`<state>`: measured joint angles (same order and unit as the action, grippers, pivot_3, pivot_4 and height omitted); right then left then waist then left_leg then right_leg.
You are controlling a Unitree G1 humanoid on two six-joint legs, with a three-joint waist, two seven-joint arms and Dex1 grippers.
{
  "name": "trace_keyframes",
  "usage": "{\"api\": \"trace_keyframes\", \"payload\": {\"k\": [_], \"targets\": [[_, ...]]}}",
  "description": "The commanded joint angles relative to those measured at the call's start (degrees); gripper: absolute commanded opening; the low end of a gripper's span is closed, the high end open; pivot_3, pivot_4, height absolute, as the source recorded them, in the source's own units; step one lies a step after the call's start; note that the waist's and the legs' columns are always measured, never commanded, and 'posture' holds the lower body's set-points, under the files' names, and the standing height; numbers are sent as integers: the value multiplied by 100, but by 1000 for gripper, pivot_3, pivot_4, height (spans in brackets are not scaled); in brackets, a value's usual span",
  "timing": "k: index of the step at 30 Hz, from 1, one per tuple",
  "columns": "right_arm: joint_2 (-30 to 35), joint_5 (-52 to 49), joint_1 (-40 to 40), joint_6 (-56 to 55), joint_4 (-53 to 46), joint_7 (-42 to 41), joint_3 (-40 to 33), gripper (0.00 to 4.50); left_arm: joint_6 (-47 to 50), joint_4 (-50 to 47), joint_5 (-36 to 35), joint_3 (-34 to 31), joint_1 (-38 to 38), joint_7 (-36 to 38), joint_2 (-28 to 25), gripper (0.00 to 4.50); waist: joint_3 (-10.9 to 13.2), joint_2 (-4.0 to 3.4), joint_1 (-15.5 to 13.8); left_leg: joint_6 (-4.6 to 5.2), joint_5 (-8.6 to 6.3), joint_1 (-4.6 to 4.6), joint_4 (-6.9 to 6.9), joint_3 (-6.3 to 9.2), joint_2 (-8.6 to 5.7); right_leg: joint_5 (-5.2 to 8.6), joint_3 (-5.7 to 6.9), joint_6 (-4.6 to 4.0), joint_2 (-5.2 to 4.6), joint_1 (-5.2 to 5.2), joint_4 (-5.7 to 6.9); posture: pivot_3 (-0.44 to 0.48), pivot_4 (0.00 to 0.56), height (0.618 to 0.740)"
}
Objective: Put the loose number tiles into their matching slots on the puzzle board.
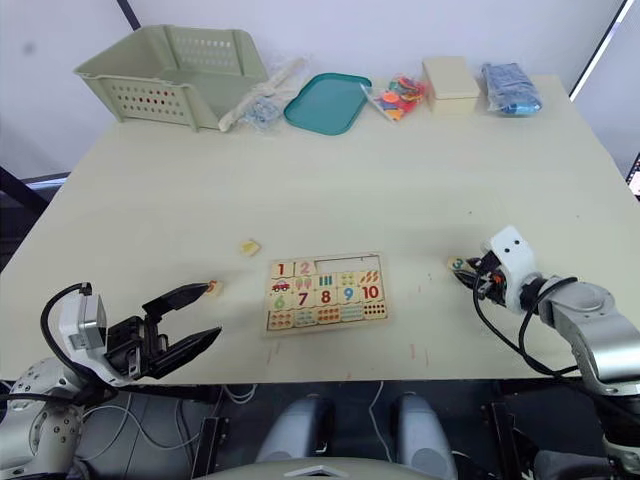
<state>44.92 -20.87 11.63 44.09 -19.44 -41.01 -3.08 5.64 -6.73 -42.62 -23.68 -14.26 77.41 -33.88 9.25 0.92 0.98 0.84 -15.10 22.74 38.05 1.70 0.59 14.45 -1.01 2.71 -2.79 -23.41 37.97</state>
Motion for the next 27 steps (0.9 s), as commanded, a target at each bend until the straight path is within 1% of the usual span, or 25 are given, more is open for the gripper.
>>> {"api": "trace_keyframes", "payload": {"k": [1,3,4,5,6,8,10,12,14,16,18,21,27], "targets": [[498,-306,728,855,-694,-333,278,897,-104,1,-42,-86,-26,79,-21,4500,3,-5,-9,0,0,1,-1,0,3,0,-1,0,-1,-1,-1,0,150,740],[815,-297,1444,1349,-836,-512,723,897,-121,55,-41,-107,-23,111,-32,4500,5,-8,-10,0,0,2,-2,5,3,0,4,-1,-1,-1,-3,0,150,740],[1032,-186,1870,1566,-925,-624,1072,897,-132,83,-42,-119,-24,128,-36,4500,7,-11,-12,0,0,3,1,4,3,0,4,-1,-2,-1,-2,0,150,740],[1182,-100,2446,1849,-1001,-745,1468,897,-144,115,-35,-124,-18,142,-36,4500,9,-14,-12,0,0,5,0,6,3,0,5,-1,-4,-2,-3,0,150,740],[1213,-106,2901,2084,-1022,-818,1711,897,-156,136,-27,-123,-14,150,-31,4500,11,-18,-12,0,0,6,3,8,5,0,8,-1,-6,-2,-2,0,150,740],[1025,-441,3856,2475,-941,-1220,2035,897,-174,175,-22,-120,3,162,-24,4500,20,-31,-4,-1,-1,8,7,9,5,1,11,-2,-9,-4,-1,0,150,740],[756,-567,4673,2915,-714,-1405,2438,897,-191,220,-16,-114,38,164,-20,4500,21,-34,2,-1,-1,8,-2,7,8,0,8,-3,-9,-8,-4,0,150,740],[576,-512,5183,3155,-520,-1438,2825,897,-202,252,-8,-113,62,167,-18,4500,19,-30,1,-1,-1,11,0,18,8,1,21,-4,-8,-5,-4,0,150,740],[317,-320,5716,3224,-189,-1451,3376,897,-214,272,-7,-123,57,180,-24,4500,19,-29,1,-1,-1,13,-1,13,8,0,17,-4,-13,-8,-4,0,150,740],[74,-242,6101,3287,95,-1483,3739,897,-220,279,-7,-129,45,187,-27,4500,19,-29,-9,-1,-1,14,-1,13,5,0,20,-3,-20,-9,-4,0,150,740],[-335,-95,6431,3261,433,-1420,4113,897,-224,283,-4,-137,32,194,-32,4500,19,-30,2,-1,-1,16,0,12,3,0,20,-2,-25,-10,-4,0,150,740],[-827,113,6740,3095,824,-1427,4577,897,-228,293,3,-138,37,192,-36,4500,20,-30,15,-1,-1,20,0,13,3,-1,22,-2,-25,-17,-1,0,150,740],[-1599,439,7054,2838,1635,-1415,5023,897,-228,336,17,-126,90,195,-50,4500,19,-30,19,-2,-1,23,-1,8,1,-2,18,-2,-28,-25,2,0,150,740]]}}
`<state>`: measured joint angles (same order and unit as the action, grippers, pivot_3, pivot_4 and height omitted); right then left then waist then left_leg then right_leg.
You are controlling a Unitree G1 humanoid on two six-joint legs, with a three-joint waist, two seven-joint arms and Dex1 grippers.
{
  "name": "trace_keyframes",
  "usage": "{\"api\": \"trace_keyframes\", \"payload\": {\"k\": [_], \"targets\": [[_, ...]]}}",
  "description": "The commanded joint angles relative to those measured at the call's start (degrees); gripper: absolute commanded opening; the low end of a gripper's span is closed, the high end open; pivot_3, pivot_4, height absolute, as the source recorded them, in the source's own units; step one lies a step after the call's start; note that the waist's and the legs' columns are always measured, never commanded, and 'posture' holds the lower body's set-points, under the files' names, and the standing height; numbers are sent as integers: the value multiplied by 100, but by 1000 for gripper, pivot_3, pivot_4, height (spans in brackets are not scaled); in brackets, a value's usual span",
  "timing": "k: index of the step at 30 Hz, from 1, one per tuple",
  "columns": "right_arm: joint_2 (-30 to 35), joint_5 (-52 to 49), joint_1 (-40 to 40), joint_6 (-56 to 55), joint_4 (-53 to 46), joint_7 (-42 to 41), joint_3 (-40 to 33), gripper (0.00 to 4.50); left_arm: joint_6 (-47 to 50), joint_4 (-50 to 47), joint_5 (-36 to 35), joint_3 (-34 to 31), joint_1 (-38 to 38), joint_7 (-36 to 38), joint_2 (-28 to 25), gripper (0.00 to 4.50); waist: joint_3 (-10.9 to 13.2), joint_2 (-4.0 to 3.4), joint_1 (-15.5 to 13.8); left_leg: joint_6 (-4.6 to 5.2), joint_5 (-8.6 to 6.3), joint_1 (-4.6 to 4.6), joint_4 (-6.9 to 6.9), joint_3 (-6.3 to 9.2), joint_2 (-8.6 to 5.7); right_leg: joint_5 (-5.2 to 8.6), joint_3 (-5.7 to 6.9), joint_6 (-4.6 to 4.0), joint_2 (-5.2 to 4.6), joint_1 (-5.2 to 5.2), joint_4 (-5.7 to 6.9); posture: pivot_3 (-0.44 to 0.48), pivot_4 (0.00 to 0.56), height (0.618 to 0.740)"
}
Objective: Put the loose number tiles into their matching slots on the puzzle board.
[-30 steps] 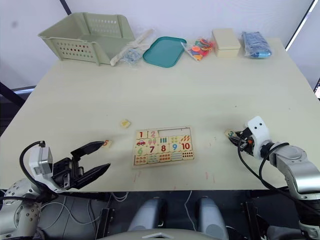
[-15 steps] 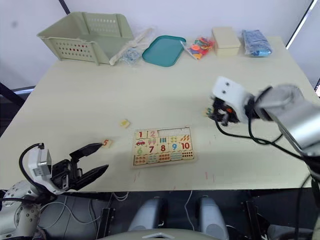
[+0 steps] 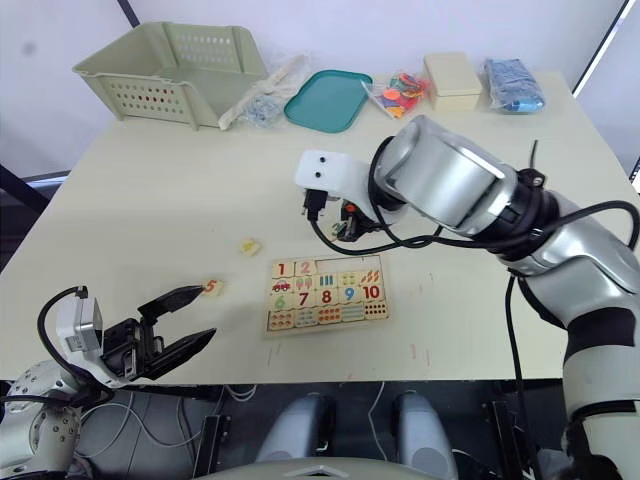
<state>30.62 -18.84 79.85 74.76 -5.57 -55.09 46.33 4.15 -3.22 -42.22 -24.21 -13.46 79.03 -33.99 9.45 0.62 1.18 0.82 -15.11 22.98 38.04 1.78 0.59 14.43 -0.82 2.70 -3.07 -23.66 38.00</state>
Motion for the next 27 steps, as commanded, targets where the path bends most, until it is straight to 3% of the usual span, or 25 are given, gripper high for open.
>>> {"api": "trace_keyframes", "payload": {"k": [1,17,27], "targets": [[-264,301,247,-291,377,-8,148,897,-78,-14,-21,-72,14,31,-39,4500,0,0,-3,0,0,0,0,1,0,0,2,0,0,0,0,0,150,740],[-1187,1077,245,-1004,1338,-404,1095,897,15,-86,-17,-95,13,-31,-83,4500,1,-2,116,-1,0,0,-4,5,-2,0,5,-1,1,-3,0,0,150,740],[-1562,1421,252,-1193,1841,-807,1075,897,44,-221,-36,-84,-70,-123,-46,4500,2,-3,125,-1,0,0,-10,5,-2,0,4,-1,-1,-6,-1,0,150,740]]}}
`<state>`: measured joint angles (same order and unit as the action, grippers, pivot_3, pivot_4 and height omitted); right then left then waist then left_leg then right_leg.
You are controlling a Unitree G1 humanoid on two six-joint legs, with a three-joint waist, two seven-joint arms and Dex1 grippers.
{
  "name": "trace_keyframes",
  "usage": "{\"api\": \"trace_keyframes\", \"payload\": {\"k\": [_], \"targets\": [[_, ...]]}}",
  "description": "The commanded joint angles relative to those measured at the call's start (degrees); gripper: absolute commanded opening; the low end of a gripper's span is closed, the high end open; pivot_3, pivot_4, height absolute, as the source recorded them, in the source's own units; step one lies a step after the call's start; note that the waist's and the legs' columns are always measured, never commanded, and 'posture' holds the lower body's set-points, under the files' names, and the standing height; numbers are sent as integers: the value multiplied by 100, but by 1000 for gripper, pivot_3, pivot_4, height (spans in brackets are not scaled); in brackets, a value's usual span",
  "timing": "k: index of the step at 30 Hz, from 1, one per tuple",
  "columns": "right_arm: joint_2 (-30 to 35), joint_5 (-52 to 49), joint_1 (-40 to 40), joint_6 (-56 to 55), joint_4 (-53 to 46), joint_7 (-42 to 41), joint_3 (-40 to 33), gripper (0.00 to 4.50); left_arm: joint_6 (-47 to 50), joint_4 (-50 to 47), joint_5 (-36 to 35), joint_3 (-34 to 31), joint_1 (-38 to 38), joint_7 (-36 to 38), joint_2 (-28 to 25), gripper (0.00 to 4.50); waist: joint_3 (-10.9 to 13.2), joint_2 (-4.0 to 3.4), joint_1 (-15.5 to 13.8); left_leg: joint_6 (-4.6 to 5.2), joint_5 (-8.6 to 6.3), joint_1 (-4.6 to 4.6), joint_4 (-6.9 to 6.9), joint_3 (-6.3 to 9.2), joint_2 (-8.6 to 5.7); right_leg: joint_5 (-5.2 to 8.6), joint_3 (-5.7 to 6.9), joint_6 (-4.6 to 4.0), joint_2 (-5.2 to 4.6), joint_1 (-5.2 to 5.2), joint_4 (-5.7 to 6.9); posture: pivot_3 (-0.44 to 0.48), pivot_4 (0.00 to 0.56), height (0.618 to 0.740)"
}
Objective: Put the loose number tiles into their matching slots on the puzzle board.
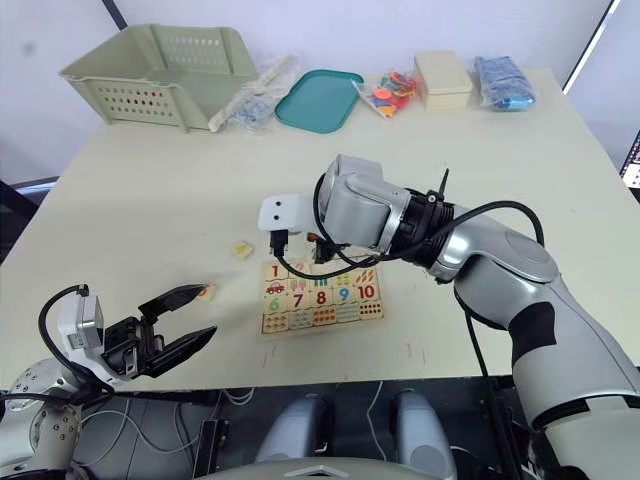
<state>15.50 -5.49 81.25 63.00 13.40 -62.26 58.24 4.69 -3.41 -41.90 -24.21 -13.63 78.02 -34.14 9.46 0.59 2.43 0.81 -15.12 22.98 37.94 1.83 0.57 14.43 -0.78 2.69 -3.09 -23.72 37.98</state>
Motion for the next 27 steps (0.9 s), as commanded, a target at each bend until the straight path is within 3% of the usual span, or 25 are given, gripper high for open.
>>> {"api": "trace_keyframes", "payload": {"k": [1,27], "targets": [[-70,105,90,-10,-35,-103,-133,897,-10,-220,-73,-86,-70,-35,-29,4500,0,-1,0,0,0,0,0,0,0,0,0,0,-1,-1,0,0,150,740],[-247,254,-244,158,271,-57,-380,897,96,-314,-110,-98,-86,-81,-64,4500,0,0,1,-2,-1,0,-18,0,-4,0,-3,-1,-11,-9,-1,0,150,740]]}}
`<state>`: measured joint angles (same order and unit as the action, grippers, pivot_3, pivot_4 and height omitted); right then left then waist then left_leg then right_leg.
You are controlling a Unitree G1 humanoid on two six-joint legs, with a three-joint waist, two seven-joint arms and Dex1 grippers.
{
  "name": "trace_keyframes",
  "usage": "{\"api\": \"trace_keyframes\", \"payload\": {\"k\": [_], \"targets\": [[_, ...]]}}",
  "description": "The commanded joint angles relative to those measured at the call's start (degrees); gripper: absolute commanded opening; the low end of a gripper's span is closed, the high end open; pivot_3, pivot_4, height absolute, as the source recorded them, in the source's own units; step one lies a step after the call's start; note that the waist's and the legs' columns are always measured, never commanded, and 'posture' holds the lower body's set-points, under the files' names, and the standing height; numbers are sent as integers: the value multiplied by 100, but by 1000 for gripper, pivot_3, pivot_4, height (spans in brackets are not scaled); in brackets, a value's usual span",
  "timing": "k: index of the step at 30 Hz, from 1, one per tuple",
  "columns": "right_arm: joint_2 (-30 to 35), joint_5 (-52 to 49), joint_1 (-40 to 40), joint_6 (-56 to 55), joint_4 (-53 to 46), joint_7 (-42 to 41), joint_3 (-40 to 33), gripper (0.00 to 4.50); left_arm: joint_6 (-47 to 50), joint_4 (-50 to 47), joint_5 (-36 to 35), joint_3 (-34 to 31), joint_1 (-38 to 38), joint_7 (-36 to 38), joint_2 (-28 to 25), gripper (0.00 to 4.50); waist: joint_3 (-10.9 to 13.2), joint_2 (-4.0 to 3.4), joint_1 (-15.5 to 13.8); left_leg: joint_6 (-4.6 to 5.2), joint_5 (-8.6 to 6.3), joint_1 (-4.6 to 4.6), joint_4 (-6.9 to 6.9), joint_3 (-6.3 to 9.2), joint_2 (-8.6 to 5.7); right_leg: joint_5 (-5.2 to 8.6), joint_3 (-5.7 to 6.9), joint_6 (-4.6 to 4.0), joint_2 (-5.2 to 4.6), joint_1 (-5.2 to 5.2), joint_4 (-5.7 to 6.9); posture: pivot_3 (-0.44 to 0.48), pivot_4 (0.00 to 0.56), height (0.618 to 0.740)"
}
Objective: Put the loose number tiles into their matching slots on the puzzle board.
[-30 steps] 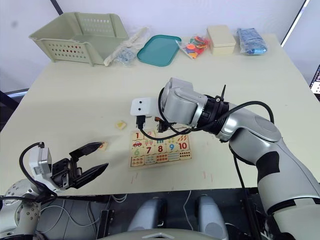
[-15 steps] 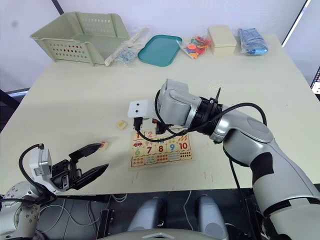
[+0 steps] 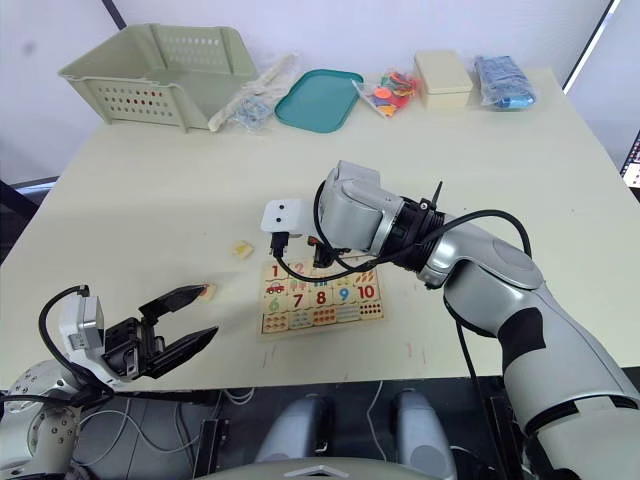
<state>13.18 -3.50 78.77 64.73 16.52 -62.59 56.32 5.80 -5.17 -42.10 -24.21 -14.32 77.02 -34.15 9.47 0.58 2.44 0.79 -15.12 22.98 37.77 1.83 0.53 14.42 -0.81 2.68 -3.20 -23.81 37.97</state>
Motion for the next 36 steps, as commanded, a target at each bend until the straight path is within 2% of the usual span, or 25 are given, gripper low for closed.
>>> {"api": "trace_keyframes", "payload": {"k": [1,36], "targets": [[-16,59,0,-22,-39,-25,-185,897,-13,-139,-90,-97,-16,17,-63,4500,0,0,0,0,0,0,0,0,0,0,0,0,0,0,0,0,150,740],[-74,70,-189,93,-181,102,-214,897,5,-170,-100,-96,-21,-13,-66,4500,0,0,0,-1,0,0,-8,0,-6,0,3,0,-33,-3,-1,0,150,740]]}}
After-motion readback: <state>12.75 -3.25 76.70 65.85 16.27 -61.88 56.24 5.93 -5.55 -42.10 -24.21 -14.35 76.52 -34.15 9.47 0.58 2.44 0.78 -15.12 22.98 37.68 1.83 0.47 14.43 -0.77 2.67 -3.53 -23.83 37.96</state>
